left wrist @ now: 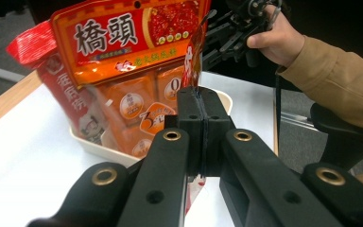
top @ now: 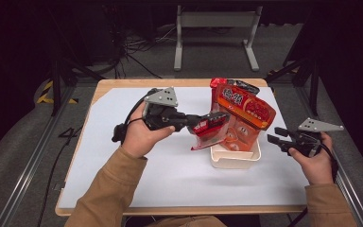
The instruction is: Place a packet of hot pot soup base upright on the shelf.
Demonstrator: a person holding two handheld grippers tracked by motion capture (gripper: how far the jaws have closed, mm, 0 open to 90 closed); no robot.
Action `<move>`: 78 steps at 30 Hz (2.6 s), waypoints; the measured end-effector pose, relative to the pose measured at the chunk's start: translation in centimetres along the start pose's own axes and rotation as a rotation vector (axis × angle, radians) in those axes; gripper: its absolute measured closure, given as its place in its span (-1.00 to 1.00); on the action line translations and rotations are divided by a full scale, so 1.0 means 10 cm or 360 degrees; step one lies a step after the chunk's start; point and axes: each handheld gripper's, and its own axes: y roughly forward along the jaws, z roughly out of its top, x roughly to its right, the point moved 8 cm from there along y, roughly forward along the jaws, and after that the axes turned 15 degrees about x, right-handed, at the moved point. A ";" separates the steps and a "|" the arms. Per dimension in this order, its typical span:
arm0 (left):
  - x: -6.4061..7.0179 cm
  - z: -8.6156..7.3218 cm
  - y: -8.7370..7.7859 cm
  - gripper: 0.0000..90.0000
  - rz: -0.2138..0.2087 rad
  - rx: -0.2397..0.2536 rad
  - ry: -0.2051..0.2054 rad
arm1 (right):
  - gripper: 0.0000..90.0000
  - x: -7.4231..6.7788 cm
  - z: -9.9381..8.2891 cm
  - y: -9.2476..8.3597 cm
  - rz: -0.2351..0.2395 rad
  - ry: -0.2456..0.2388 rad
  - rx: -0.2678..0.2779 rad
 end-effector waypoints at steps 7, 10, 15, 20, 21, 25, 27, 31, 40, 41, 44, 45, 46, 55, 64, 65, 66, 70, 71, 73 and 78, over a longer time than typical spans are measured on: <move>0.08 0.08 0.17 1.00 -0.0011 -0.0005 0.0075 | 0.14 0.00 0.01 0.00 0.0002 0.0000 0.0004; 0.10 0.09 0.22 1.00 -0.0012 -0.0016 0.0101 | 0.14 0.00 0.01 0.00 0.0006 0.0001 0.0004; 0.13 0.09 0.30 1.00 -0.0049 -0.0007 0.0105 | 0.14 0.00 0.01 -0.01 0.0008 0.0002 0.0006; 0.14 0.08 0.36 1.00 -0.0075 -0.0005 0.0126 | 0.13 0.00 0.01 -0.01 0.0009 0.0005 0.0005; 0.14 0.08 0.37 1.00 -0.0084 -0.0006 0.0129 | 0.13 0.00 0.01 -0.01 0.0009 0.0005 0.0005; 0.16 0.06 0.44 1.00 -0.0124 -0.0007 0.0146 | 0.13 0.00 0.00 0.00 0.0013 0.0005 0.0002; 0.16 0.05 0.46 1.00 -0.0136 -0.0002 0.0145 | 0.13 0.00 0.00 0.00 0.0017 0.0003 -0.0001; 0.16 0.03 0.52 1.00 -0.0170 0.0009 0.0140 | 0.13 -0.01 0.00 -0.01 0.0019 0.0002 0.0002; 0.15 -0.06 0.65 1.00 -0.0233 -0.0004 0.0161 | 0.13 0.00 0.00 -0.03 0.0013 0.0004 0.0003; 0.16 -0.07 0.66 1.00 -0.0243 -0.0001 0.0163 | 0.13 0.00 0.00 -0.04 0.0012 0.0003 0.0000; 0.16 -0.11 0.70 1.00 -0.0258 -0.0009 0.0163 | 0.13 0.00 0.00 -0.04 0.0011 0.0004 0.0001; 0.16 -0.12 0.72 1.00 -0.0258 -0.0009 0.0164 | 0.13 0.00 -0.01 -0.04 0.0011 0.0004 0.0001; 0.16 -0.12 0.72 1.00 -0.0258 -0.0009 0.0164 | 0.13 0.00 -0.01 -0.04 0.0010 0.0004 0.0000; 0.13 -0.23 0.89 1.00 -0.0280 -0.0035 0.0161 | 0.12 0.01 0.00 -0.04 0.0004 0.0007 0.0005; 0.09 -0.37 0.98 0.99 -0.0272 -0.0045 0.0111 | 0.11 0.02 -0.01 -0.04 -0.0002 0.0013 0.0007; 0.08 -0.38 0.98 0.99 -0.0279 -0.0053 0.0113 | 0.10 0.02 -0.01 -0.04 -0.0002 0.0010 0.0008; 0.08 -0.39 0.99 0.99 -0.0282 -0.0052 0.0111 | 0.10 0.02 -0.01 -0.04 -0.0003 0.0011 0.0009; 0.07 -0.45 1.02 0.99 -0.0288 -0.0054 0.0093 | 0.09 0.02 -0.01 -0.04 -0.0006 0.0018 0.0008; 0.07 -0.46 1.03 0.99 -0.0292 -0.0059 0.0084 | 0.09 0.02 -0.01 -0.04 -0.0006 0.0018 0.0007; 0.06 -0.47 1.04 0.99 -0.0292 -0.0060 0.0082 | 0.09 0.02 -0.01 -0.04 -0.0007 0.0018 0.0007; 0.05 -0.54 1.09 0.99 -0.0312 -0.0077 0.0070 | 0.09 0.03 -0.01 -0.04 -0.0009 0.0018 0.0010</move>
